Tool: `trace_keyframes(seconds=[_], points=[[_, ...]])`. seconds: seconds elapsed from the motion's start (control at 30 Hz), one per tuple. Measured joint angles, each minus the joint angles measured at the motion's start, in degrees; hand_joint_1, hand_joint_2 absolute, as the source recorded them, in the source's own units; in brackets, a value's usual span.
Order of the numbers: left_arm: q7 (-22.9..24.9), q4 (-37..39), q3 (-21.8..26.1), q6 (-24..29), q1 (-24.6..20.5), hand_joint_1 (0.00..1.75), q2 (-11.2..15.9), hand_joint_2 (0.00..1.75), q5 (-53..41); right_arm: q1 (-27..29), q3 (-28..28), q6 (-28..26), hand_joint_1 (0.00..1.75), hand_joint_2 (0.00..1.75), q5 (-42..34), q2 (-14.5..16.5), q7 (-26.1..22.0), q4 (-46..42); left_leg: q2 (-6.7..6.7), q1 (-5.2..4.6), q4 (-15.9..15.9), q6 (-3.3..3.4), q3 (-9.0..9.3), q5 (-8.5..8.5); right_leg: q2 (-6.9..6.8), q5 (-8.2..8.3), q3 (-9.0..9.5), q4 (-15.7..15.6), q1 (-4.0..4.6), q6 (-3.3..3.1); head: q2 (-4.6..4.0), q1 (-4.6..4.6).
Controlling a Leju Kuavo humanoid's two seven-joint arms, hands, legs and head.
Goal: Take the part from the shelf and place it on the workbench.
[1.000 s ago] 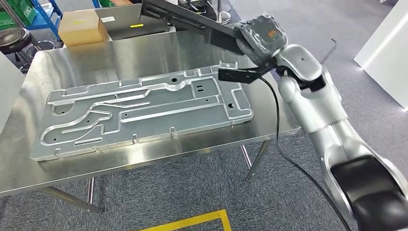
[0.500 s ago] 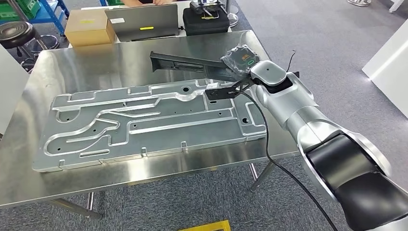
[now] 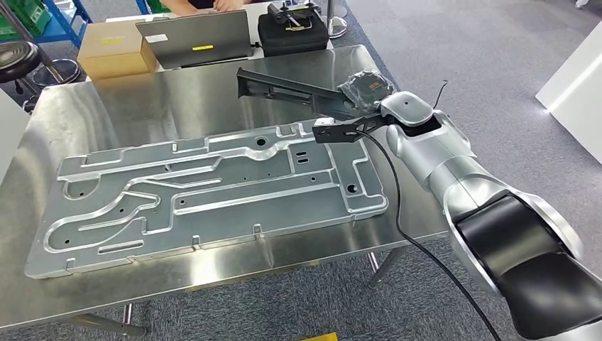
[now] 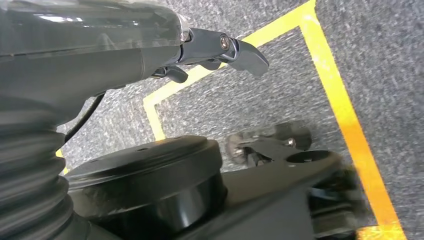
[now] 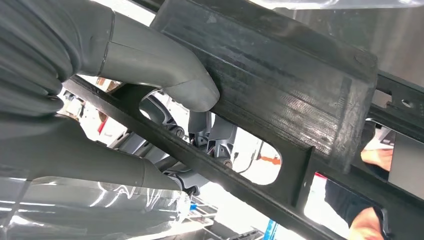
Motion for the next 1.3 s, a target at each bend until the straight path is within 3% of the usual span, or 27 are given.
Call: trace_keyframes(seconds=[0.07,0.2,0.27,0.37,0.4,0.43,0.47,0.5,0.57,0.67,0.73,0.8,0.87,0.9,1.0,1.03,1.1,1.17,1.23,1.27,1.3], points=[[0.0,0.0,0.0,0.0,0.0,0.0,0.0,1.75,0.0,-0.3,-0.1,0.0,1.75,1.75,0.0,0.0,0.0,0.1,0.0,-0.11,-6.6,0.44,2.86,2.84,0.05,-0.51,0.37,0.3,0.17,0.46,0.0,-0.01],[0.1,0.0,0.0,0.0,-0.1,0.0,0.1,1.75,0.0,-0.7,-0.3,0.0,0.0,0.0,-0.2,0.1,0.0,0.2,-0.1,-0.15,-8.7,1.61,3.88,2.75,0.03,-0.78,0.26,0.5,0.25,1.61,0.0,0.01],[0.0,0.0,0.0,0.2,-0.1,0.0,0.0,1.75,-0.3,-0.9,-0.4,0.0,0.0,0.0,-0.4,0.1,0.0,0.2,-0.04,0.04,-9.1,2.26,4.14,2.96,-0.02,-2.66,-0.99,3.3,0.13,2.21,0.0,0.0],[-0.9,0.0,-0.2,1.1,-0.1,0.0,0.0,0.44,-0.3,-0.9,-0.7,0.0,0.0,0.0,-0.9,0.0,0.0,0.4,0.0,0.03,-9.1,2.73,4.21,2.92,-0.05,-7.33,-6.16,14.0,-0.08,2.73,0.0,0.0],[-1.2,0.0,-0.2,1.2,-0.1,0.0,0.0,0.0,0.1,-0.8,-0.8,0.0,0.0,0.0,-1.0,-0.1,0.0,0.5,-0.03,0.0,-9.1,2.79,4.22,2.85,-0.06,-7.65,-7.37,16.1,-0.13,2.79,0.0,0.0],[-1.3,0.0,-0.2,1.1,-0.1,0.0,0.0,0.0,0.4,-0.8,-1.0,-0.1,0.0,0.0,-1.2,-0.2,0.0,0.6,-0.08,-0.02,-8.9,2.8,4.24,2.77,-0.06,-6.86,-7.59,16.2,-0.17,2.76,0.0,0.0],[-1.2,0.0,-0.1,0.8,-0.1,0.0,0.1,0.0,0.5,-0.7,-1.2,-0.1,0.0,0.0,-1.4,-0.2,-0.1,0.7,-0.12,-0.04,-8.8,2.76,4.29,2.65,-0.06,-5.09,-6.66,13.9,-0.18,2.64,0.0,0.0],[-1.1,0.0,-0.1,0.6,-0.1,0.0,0.1,0.0,0.5,-0.8,-1.4,-0.1,0.0,0.0,-1.7,-0.3,-0.1,0.7,-0.15,-0.06,-8.7,2.68,4.37,2.51,-0.08,-2.81,-4.89,10.0,-0.18,2.43,0.0,0.0],[-0.5,0.0,-0.1,0.4,-0.2,0.0,0.0,0.0,0.5,-0.9,-1.9,-0.2,0.0,0.0,-2.2,-0.4,-0.1,0.7,-0.18,-0.21,-8.5,2.32,4.32,2.37,-0.1,0.02,-1.63,3.0,0.07,1.9,0.0,0.0],[0.6,0.0,-0.1,0.5,-0.3,0.0,-0.1,0.0,0.3,-0.9,-2.4,-0.2,0.0,0.0,-2.9,-0.6,-0.1,0.7,-0.17,-0.32,-8.4,1.59,3.97,2.57,-0.01,0.54,-0.93,0.5,0.43,1.36,0.0,0.0],[0.9,0.0,-0.1,0.5,-0.3,0.0,-0.1,0.0,0.5,-1.0,-2.7,-0.2,0.0,0.0,-3.1,-0.6,-0.1,0.7,-0.14,-0.39,-7.8,1.01,3.72,1.74,-0.15,0.89,-0.84,0.1,0.07,0.82,0.0,-0.01],[1.0,0.0,0.1,0.5,-0.4,0.0,-0.1,0.0,0.9,-1.2,-2.9,-0.1,0.0,0.0,-3.2,-0.5,-0.1,0.7,-0.08,-0.3,-3.5,0.42,2.2,-1.55,-0.31,1.35,-0.89,-0.3,-0.22,0.24,0.0,-0.01],[1.0,0.0,0.3,0.5,-0.4,0.0,-0.1,0.0,1.2,-1.4,-3.0,-0.1,0.0,0.0,-3.3,-0.4,0.1,0.7,-0.04,-0.06,3.8,-0.06,-0.4,-5.63,-0.33,1.73,-1.29,-0.4,-0.2,0.03,0.0,0.0],[1.0,0.0,0.4,0.5,-0.4,0.0,-0.1,0.0,1.3,-1.4,-3.0,0.0,0.0,0.0,-3.3,-0.4,0.3,0.8,-0.04,0.03,6.5,-0.2,-1.34,-6.85,-0.34,1.89,-1.46,-0.3,-0.19,0.02,0.0,0.0],[1.0,0.0,0.5,0.5,-0.4,0.0,-0.1,0.0,1.3,-1.4,-3.0,0.0,0.0,0.0,-3.3,-0.3,0.4,0.8,-0.03,0.08,8.6,-0.33,-1.98,-7.62,-0.36,2.06,-1.65,-0.3,-0.19,0.04,0.0,-0.01],[0.9,0.0,0.5,0.4,-0.4,0.0,-0.1,0.0,1.4,-1.4,-3.0,0.0,0.0,0.0,-3.3,-0.3,0.5,0.8,-0.03,0.15,7.8,-0.37,-1.37,-7.12,-0.36,2.21,-1.83,-0.3,-0.21,0.12,0.0,-0.01],[0.5,0.0,0.6,0.1,-0.5,0.0,-0.1,0.0,1.6,-1.7,-3.1,-0.1,0.0,0.0,-3.2,-0.3,0.8,0.8,-0.09,0.33,-0.3,-0.22,3.63,-4.03,-0.35,2.92,-2.63,0.1,-0.25,0.8,0.0,-0.01],[0.1,0.0,0.7,-0.2,-0.6,0.0,-0.1,0.0,1.8,-2.4,-3.3,-0.1,0.0,0.0,-3.3,-0.3,1.1,0.8,-0.22,0.25,-7.9,0.47,7.81,-1.28,-0.3,3.9,-3.37,0.4,-0.25,1.86,0.0,0.01],[0.1,0.0,0.7,-0.3,-0.6,0.0,-0.1,0.0,1.8,-2.9,-3.5,-0.2,0.0,0.0,-3.3,-0.3,1.5,0.9,-0.22,0.06,-8.2,1.46,7.47,-0.56,-0.24,4.69,-3.55,0.1,-0.37,2.73,0.0,0.0],[0.1,0.0,0.7,-0.4,-0.6,0.0,-0.1,0.0,1.8,-3.0,-3.6,-0.2,0.0,0.0,-3.3,-0.4,1.6,0.9,-0.12,0.07,-8.3,1.92,7.21,0.02,-0.22,4.28,-3.77,0.3,-0.5,3.06,0.0,0.0],[0.0,0.0,0.7,-0.5,-0.6,0.0,-0.1,0.0,1.8,-3.1,-3.7,-0.3,0.0,0.0,-3.3,-0.6,1.7,1.0,-0.03,0.16,-8.4,2.37,6.77,0.68,-0.22,2.85,-4.32,1.5,-0.6,3.31,0.0,0.0]])
